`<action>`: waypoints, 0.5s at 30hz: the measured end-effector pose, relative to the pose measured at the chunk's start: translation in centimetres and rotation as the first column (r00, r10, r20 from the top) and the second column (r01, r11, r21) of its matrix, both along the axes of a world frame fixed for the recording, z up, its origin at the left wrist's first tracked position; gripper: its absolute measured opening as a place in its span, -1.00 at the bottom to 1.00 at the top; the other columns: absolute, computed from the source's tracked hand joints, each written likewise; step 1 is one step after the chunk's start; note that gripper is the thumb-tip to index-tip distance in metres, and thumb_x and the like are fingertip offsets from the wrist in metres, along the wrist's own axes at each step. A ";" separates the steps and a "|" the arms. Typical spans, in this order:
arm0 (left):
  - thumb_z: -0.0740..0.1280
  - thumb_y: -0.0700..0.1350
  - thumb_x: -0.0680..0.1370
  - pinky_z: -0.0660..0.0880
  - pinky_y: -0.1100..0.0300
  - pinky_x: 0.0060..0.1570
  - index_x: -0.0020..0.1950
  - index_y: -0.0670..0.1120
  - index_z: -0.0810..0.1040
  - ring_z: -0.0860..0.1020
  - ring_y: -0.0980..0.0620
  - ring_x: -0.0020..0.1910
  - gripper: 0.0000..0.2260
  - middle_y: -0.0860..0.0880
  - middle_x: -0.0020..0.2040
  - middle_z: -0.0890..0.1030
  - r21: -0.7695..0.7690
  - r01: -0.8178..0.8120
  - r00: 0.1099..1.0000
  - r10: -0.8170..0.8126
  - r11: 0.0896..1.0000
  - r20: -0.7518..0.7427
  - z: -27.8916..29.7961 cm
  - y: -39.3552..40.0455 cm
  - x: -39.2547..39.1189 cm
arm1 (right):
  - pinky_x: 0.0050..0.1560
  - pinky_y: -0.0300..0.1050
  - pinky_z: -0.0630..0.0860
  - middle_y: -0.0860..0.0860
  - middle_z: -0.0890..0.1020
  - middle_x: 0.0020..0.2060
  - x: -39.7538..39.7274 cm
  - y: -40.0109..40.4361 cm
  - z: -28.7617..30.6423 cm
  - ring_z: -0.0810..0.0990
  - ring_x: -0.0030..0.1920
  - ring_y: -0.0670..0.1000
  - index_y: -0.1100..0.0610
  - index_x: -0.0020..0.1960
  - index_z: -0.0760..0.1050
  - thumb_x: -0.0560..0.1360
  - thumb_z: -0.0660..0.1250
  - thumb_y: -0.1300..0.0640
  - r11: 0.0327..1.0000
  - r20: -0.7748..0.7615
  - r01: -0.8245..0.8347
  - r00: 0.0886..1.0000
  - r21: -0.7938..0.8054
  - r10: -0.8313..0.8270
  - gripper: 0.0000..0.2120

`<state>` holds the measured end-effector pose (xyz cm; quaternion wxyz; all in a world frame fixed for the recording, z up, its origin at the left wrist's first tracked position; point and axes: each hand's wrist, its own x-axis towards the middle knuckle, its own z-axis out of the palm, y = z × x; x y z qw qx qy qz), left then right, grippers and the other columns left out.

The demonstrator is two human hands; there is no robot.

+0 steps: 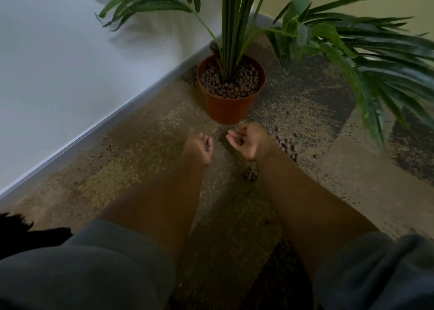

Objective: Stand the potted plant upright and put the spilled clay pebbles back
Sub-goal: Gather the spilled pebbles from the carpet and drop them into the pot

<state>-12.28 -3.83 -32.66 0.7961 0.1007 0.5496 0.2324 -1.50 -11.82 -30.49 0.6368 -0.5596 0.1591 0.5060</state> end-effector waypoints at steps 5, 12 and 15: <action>0.06 -0.04 0.68 0.58 0.32 -0.23 0.30 -0.13 0.52 0.63 0.06 0.02 -0.66 -0.07 0.11 0.63 0.009 -0.151 0.973 0.147 0.988 0.176 5.2 2.1 2.2 | 0.08 -0.06 0.61 0.31 0.51 0.13 0.6 1.8 4.5 0.57 0.20 0.27 0.35 0.03 0.44 0.61 0.12 0.27 0.947 -0.092 0.114 0.992 0.300 -0.091 -0.83; -0.01 -0.15 0.68 0.39 0.00 0.36 0.44 -0.21 0.31 0.30 0.00 -0.28 -0.64 -0.17 0.04 0.43 0.213 -0.094 0.934 0.012 0.973 0.357 10.4 4.9 5.5 | 0.49 0.15 0.23 0.28 0.26 0.46 2.0 4.1 9.7 0.25 0.48 0.24 0.38 0.48 0.15 0.65 -0.04 0.28 0.880 -0.006 0.170 0.982 0.444 -0.187 -0.58; -0.02 -0.21 0.66 0.32 -0.10 0.41 0.31 -0.28 0.36 0.45 -0.12 -0.10 -0.70 -0.24 0.09 0.43 0.232 -0.020 0.907 -0.080 0.972 0.413 11.6 5.2 5.8 | 0.52 0.14 0.16 0.30 0.33 0.44 1.9 4.3 10.7 0.27 0.48 0.23 0.38 0.47 0.23 0.66 -0.10 0.25 0.868 -0.021 0.124 0.991 0.481 -0.130 -0.56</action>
